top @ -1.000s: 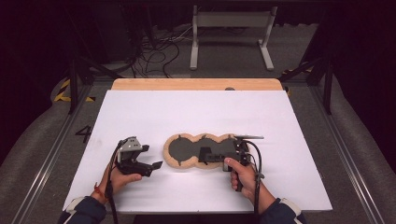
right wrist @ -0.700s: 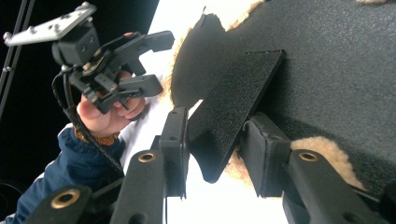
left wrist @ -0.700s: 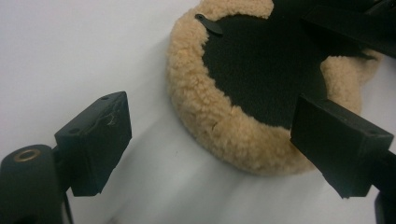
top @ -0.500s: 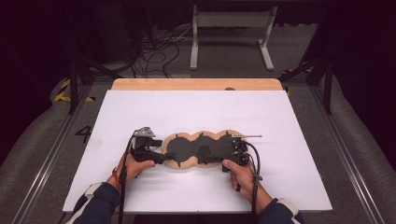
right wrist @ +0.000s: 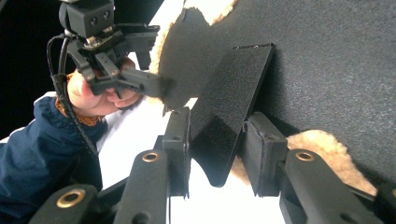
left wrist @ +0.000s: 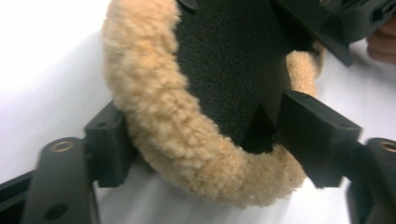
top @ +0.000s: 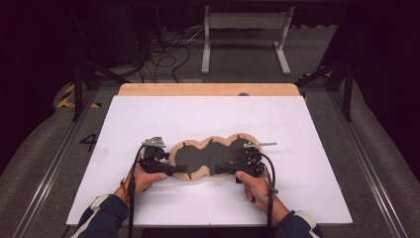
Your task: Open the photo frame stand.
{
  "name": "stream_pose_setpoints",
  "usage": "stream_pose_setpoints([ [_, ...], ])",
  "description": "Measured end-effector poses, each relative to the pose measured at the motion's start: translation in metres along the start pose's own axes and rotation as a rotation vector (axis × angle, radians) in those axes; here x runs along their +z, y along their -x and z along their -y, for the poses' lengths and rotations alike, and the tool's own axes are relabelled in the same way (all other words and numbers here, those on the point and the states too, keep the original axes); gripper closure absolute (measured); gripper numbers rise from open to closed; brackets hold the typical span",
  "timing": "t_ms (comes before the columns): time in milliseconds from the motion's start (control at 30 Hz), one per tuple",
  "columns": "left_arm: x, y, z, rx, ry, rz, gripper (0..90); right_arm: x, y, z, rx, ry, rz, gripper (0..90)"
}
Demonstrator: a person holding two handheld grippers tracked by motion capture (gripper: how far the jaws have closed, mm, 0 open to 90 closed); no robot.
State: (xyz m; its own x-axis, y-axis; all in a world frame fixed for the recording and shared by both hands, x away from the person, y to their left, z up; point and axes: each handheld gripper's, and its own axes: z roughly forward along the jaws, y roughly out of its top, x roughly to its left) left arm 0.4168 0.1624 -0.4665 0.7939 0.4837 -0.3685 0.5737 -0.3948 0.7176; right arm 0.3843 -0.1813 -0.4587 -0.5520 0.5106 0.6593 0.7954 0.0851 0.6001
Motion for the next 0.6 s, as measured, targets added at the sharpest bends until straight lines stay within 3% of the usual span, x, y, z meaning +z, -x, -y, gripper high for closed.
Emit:
stream_pose_setpoints([
  [133, -0.004, 0.000, -0.002, 0.013, 0.003, 0.002, 31.3, 0.000, -0.002, -0.001, -0.028, -0.008, 0.016, 64.7],
  [267, -0.009, 0.003, -0.006, 0.034, 0.039, -0.015, 37.1, 0.000, -0.002, -0.001, -0.031, -0.001, 0.019, 66.5],
  [400, -0.014, 0.009, -0.012, 0.090, 0.072, -0.058, 43.8, 0.000, -0.004, -0.003, -0.040, 0.011, 0.026, 71.3],
  [467, -0.016, 0.011, -0.013, 0.137, 0.073, -0.091, 44.5, -0.001, -0.004, -0.003, -0.043, 0.015, 0.027, 72.8],
  [500, -0.015, 0.013, -0.013, 0.127, 0.077, -0.088, 44.4, -0.001, -0.004, -0.003, -0.045, 0.013, 0.028, 73.1],
  [600, -0.016, 0.012, -0.011, 0.155, 0.072, -0.081, 44.3, -0.001, -0.005, -0.002, -0.059, 0.012, 0.033, 73.3],
])
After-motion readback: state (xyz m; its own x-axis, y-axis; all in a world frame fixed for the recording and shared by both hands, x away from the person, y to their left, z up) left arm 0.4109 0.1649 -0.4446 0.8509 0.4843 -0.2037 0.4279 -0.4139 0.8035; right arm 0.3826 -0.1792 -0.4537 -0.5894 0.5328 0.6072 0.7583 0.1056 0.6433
